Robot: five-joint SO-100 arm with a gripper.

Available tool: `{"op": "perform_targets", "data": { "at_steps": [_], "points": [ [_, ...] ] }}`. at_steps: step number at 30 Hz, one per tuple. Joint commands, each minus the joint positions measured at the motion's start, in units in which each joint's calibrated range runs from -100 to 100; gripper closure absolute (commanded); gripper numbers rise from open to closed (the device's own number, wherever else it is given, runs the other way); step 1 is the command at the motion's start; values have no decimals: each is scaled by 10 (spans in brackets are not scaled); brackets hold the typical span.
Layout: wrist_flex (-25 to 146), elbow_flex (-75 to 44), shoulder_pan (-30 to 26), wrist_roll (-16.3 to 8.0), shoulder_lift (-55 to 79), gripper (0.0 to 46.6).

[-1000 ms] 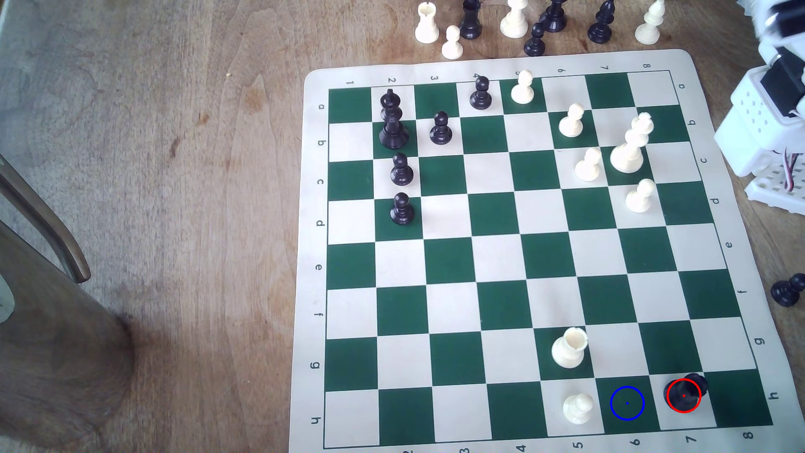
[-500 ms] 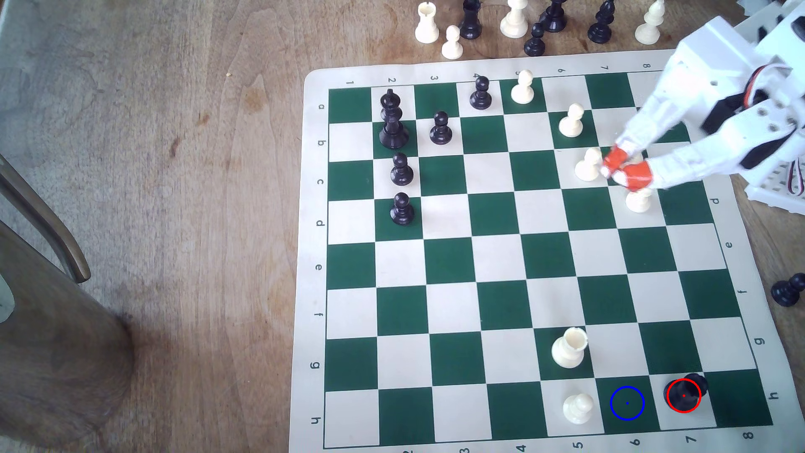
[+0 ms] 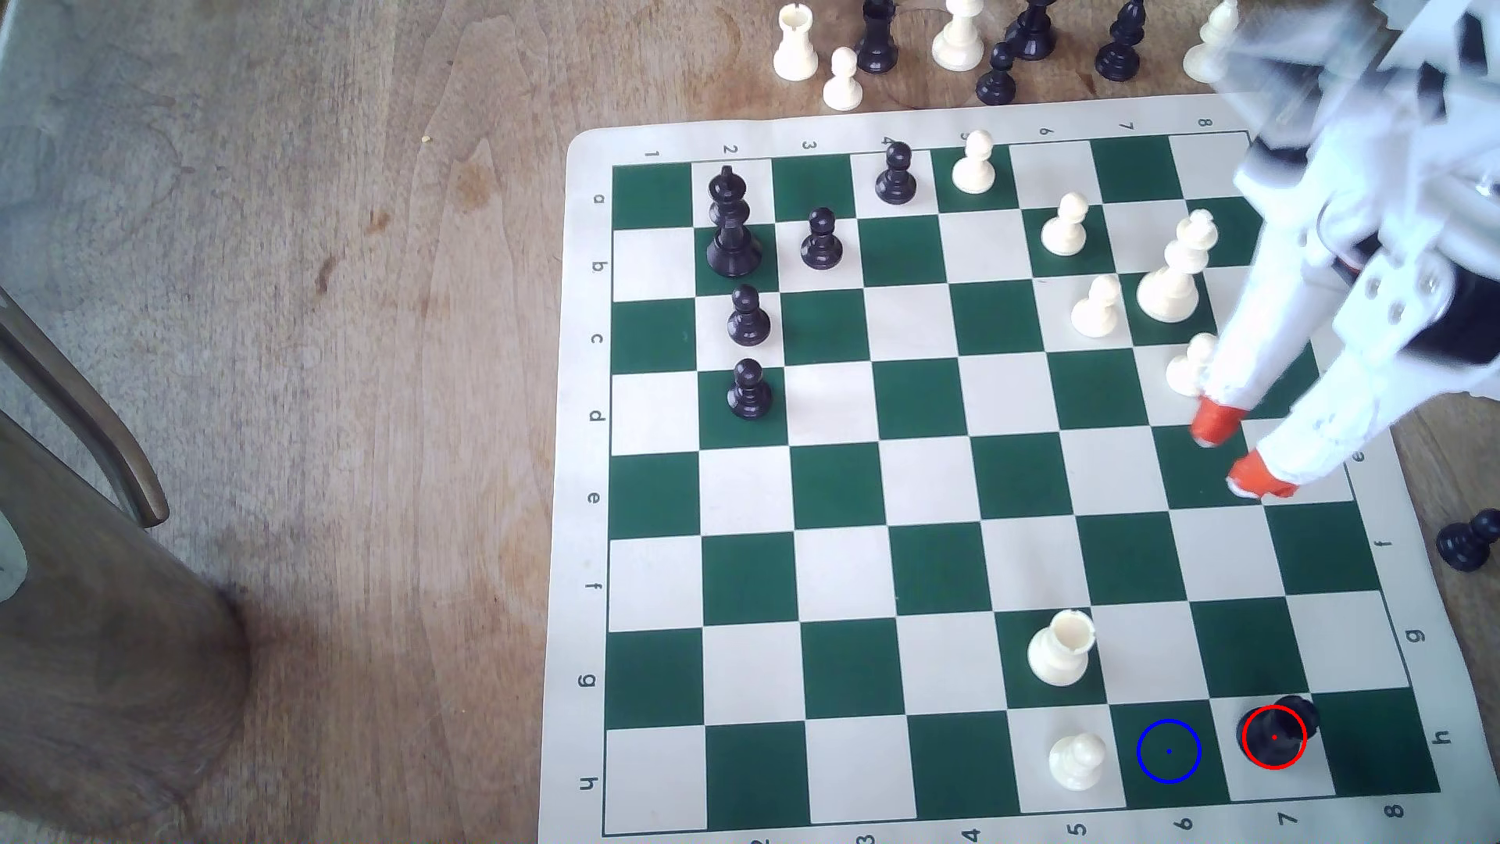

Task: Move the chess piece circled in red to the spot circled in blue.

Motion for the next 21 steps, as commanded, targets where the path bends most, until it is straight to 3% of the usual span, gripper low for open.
{"op": "perform_targets", "data": {
  "at_steps": [1, 5, 6, 9, 12, 21],
  "points": [
    [34, -83, -44, -17, 82, 380],
    [67, -83, -77, -27, 145, 338],
    [67, -69, -94, -26, 155, 300],
    [62, -51, -123, -21, 165, 268],
    [38, -26, -149, -22, 186, 256],
    [-79, 13, -148, -19, 246, 239]
  ]
}}
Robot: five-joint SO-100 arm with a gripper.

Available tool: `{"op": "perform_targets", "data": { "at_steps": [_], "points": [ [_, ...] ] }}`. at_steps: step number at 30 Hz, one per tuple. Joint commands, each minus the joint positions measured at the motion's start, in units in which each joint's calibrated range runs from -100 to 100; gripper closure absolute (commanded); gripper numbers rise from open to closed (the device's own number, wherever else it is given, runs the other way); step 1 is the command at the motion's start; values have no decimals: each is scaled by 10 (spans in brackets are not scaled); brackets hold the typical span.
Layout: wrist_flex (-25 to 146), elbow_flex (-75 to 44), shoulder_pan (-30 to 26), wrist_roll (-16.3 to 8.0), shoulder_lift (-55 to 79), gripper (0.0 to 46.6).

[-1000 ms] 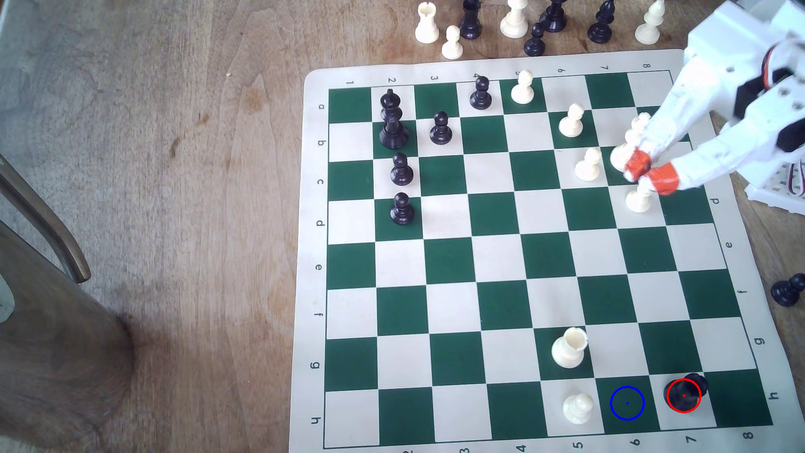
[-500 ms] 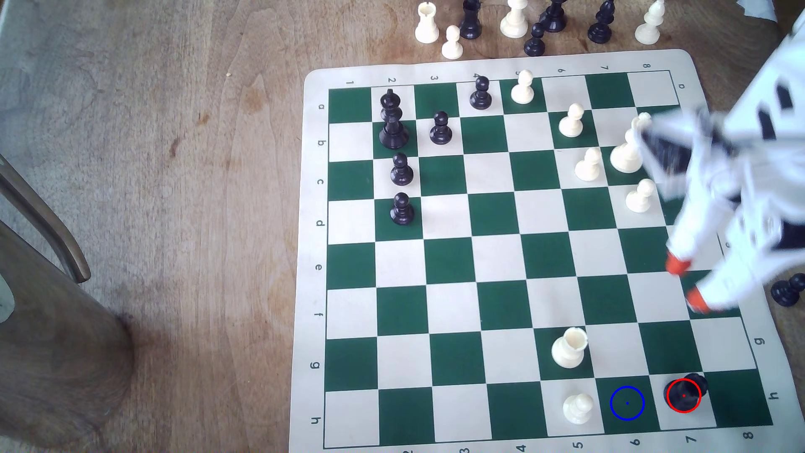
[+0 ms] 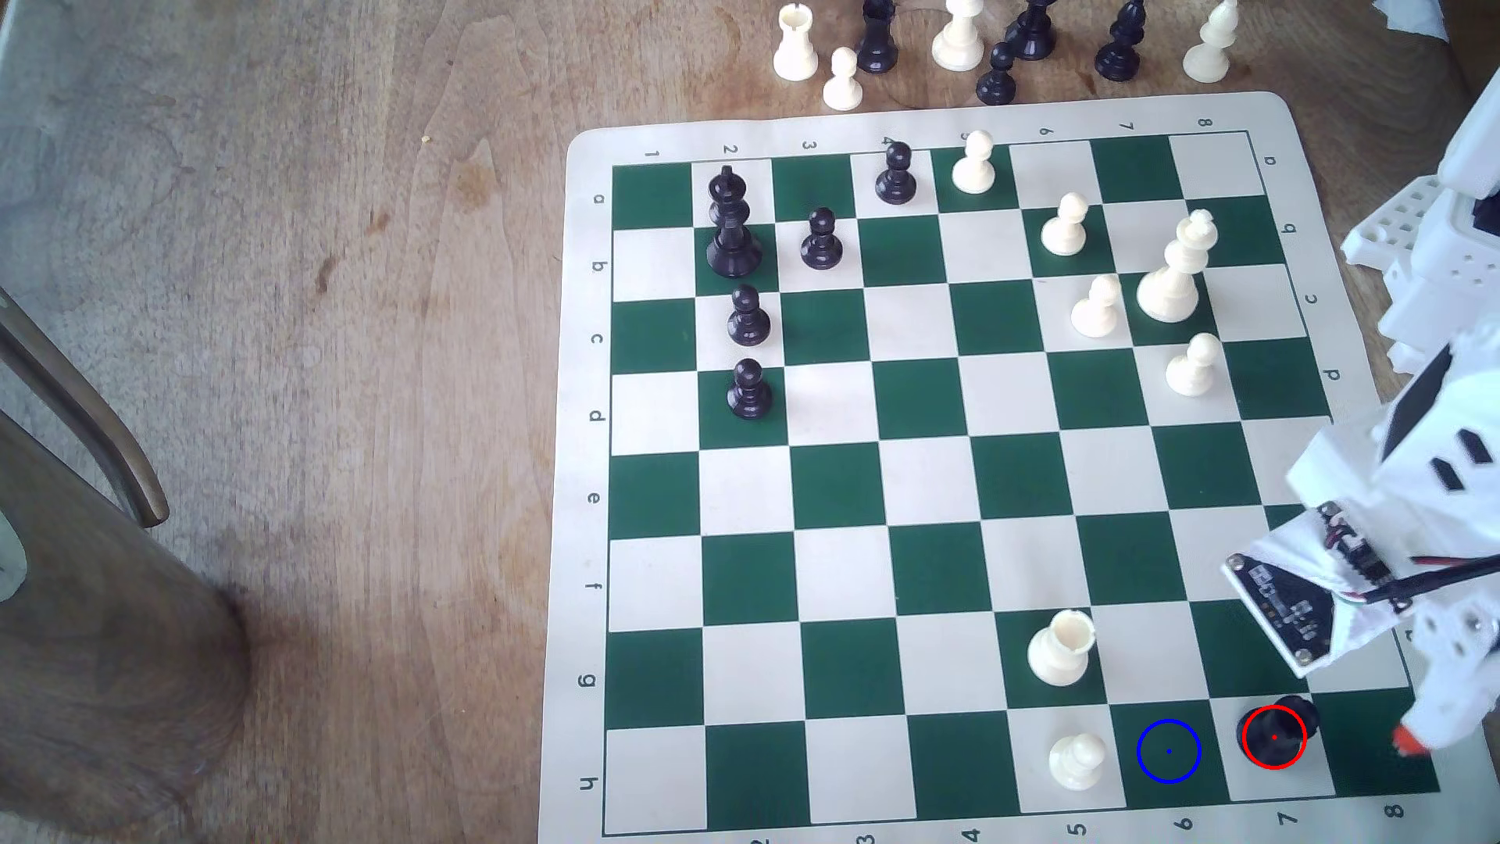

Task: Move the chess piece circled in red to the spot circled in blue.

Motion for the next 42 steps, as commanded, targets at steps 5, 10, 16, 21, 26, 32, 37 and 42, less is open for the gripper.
{"op": "perform_targets", "data": {
  "at_steps": [5, 10, 16, 21, 26, 32, 37, 42],
  "points": [
    [-70, -4, 0, 4, 38, 240],
    [-107, -5, -9, 4, 65, 236],
    [-109, -3, -2, 8, 77, 240],
    [-117, -3, 3, 9, 80, 244],
    [-131, 0, 4, 8, 91, 254],
    [-132, 8, 4, 9, 93, 257],
    [-133, 9, 0, 7, 93, 263],
    [-134, 5, -2, 6, 99, 275]
  ]
}}
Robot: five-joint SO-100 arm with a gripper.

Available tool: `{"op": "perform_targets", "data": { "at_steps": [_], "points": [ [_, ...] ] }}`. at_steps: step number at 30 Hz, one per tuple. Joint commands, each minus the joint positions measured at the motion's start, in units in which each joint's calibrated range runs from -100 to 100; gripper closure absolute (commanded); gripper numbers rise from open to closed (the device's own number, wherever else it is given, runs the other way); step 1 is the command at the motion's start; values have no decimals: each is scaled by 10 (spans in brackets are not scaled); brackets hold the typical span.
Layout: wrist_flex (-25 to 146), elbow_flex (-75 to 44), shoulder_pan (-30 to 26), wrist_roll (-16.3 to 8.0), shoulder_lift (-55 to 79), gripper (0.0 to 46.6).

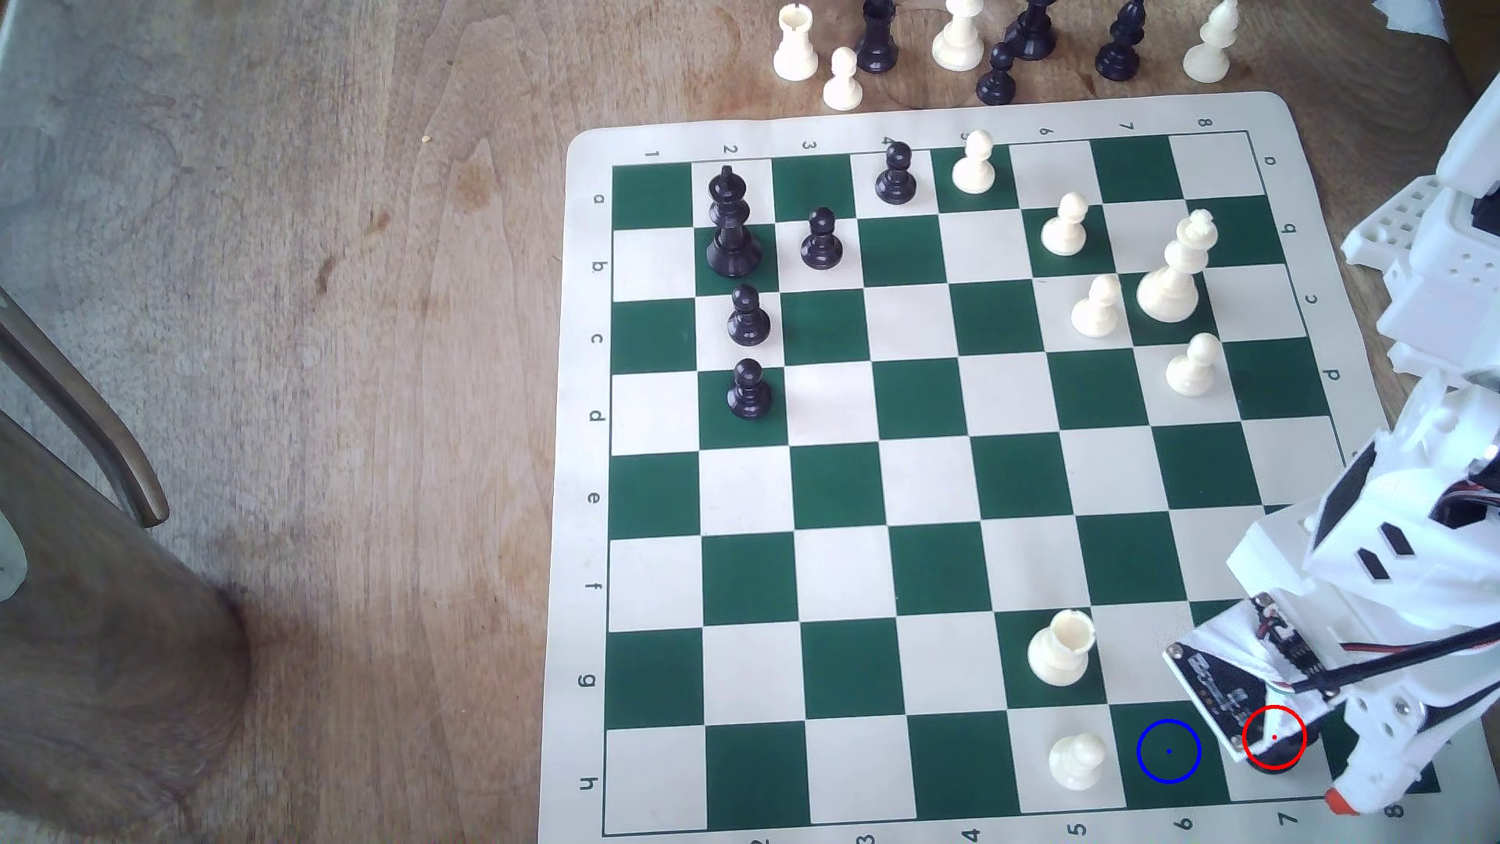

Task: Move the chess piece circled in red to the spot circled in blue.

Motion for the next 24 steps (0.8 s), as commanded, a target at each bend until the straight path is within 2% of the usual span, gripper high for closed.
{"op": "perform_targets", "data": {
  "at_steps": [1, 12, 24],
  "points": [
    [-7, -9, -3, 0, -3, 278],
    [-8, -8, -9, 0, 0, 298],
    [-14, -11, -9, -1, 1, 381]
  ]
}}
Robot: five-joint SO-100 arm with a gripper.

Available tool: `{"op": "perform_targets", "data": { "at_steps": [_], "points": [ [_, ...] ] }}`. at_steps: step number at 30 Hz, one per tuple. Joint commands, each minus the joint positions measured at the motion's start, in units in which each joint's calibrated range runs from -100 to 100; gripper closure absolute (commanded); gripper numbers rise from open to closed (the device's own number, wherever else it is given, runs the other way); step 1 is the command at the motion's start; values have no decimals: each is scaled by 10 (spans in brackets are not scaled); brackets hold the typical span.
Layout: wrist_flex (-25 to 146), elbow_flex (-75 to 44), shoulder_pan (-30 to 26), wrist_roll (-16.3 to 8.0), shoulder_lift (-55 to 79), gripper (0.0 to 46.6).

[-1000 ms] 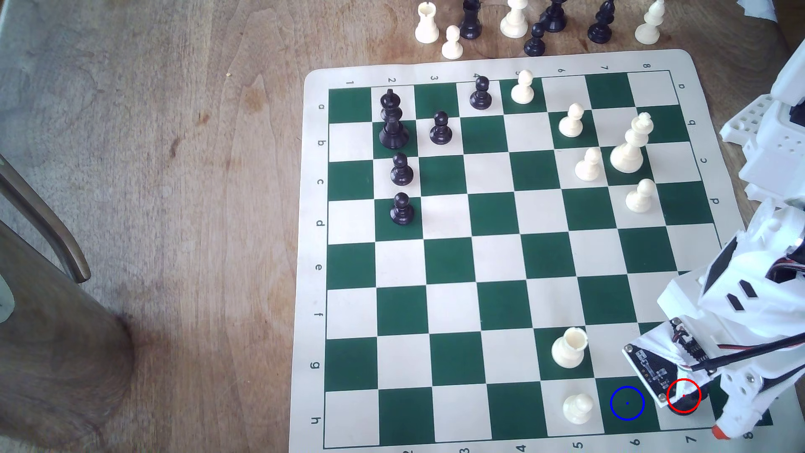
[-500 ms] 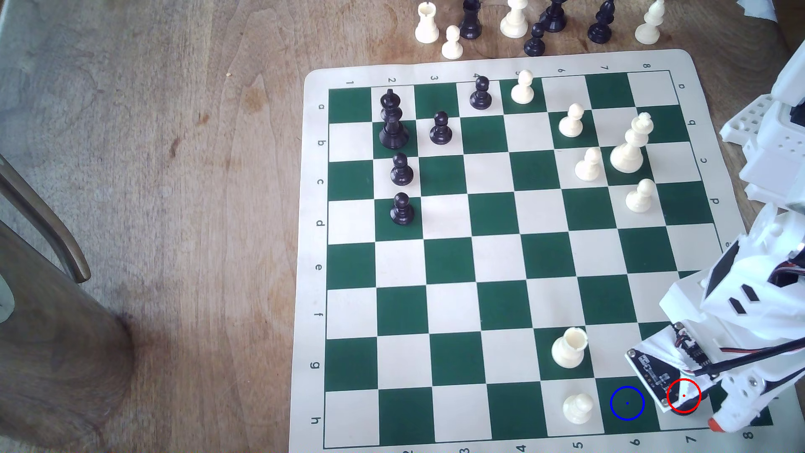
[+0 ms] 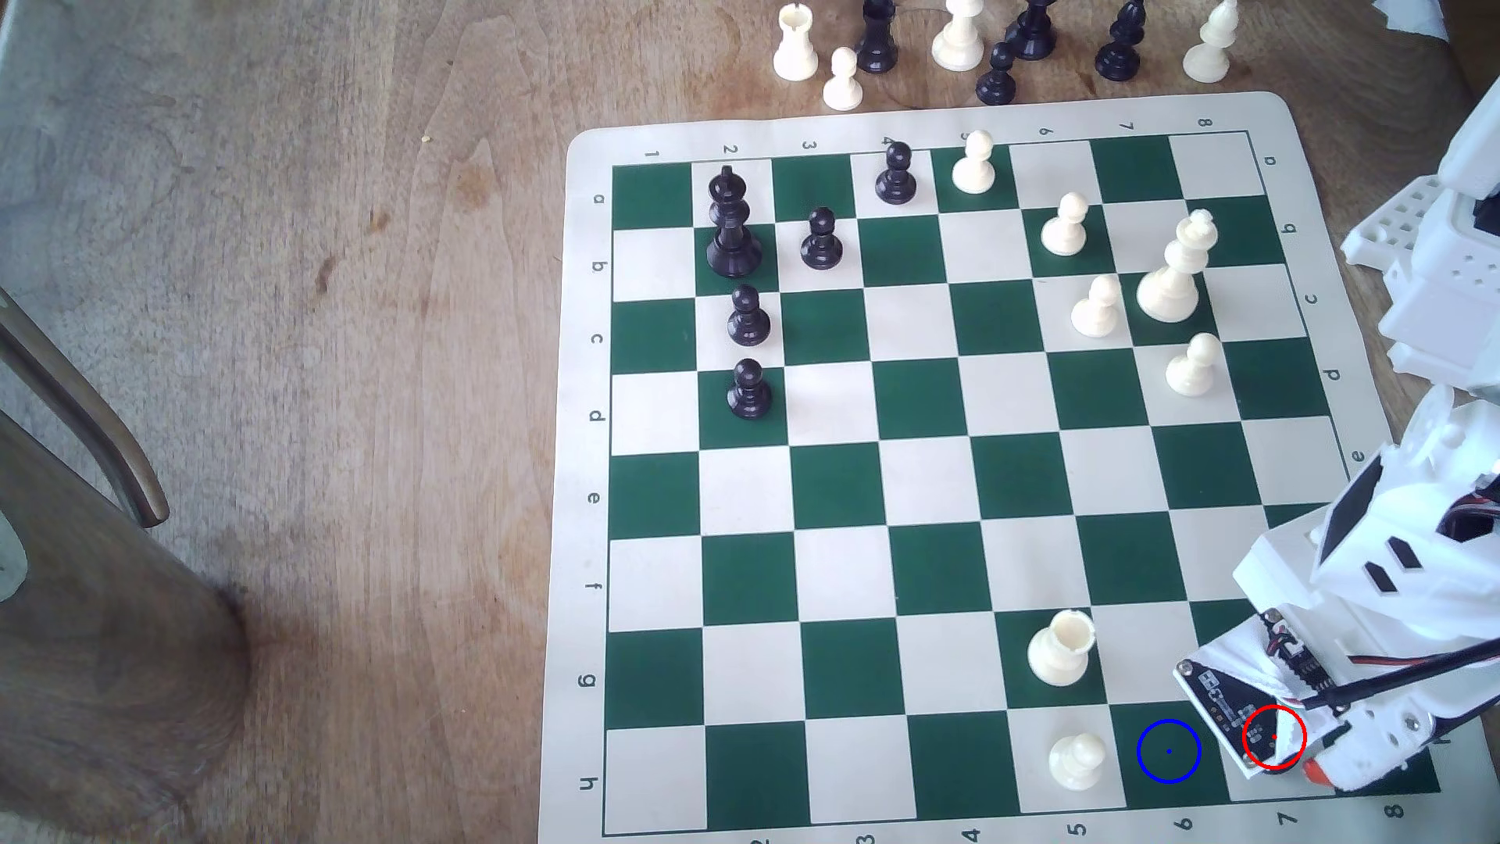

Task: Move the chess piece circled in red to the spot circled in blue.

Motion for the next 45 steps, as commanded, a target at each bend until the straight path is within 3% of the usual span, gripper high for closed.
{"op": "perform_targets", "data": {
  "at_steps": [1, 4, 12, 29, 35, 45],
  "points": [
    [-6, -11, -4, -1, -10, 387],
    [-7, -10, -5, -1, -10, 428],
    [-1, -13, -11, 1, -22, 464],
    [186, -188, 18, 20, -140, 464],
    [174, -259, 55, 24, -68, 464],
    [128, -281, 69, 27, 43, 464]
  ]
}}
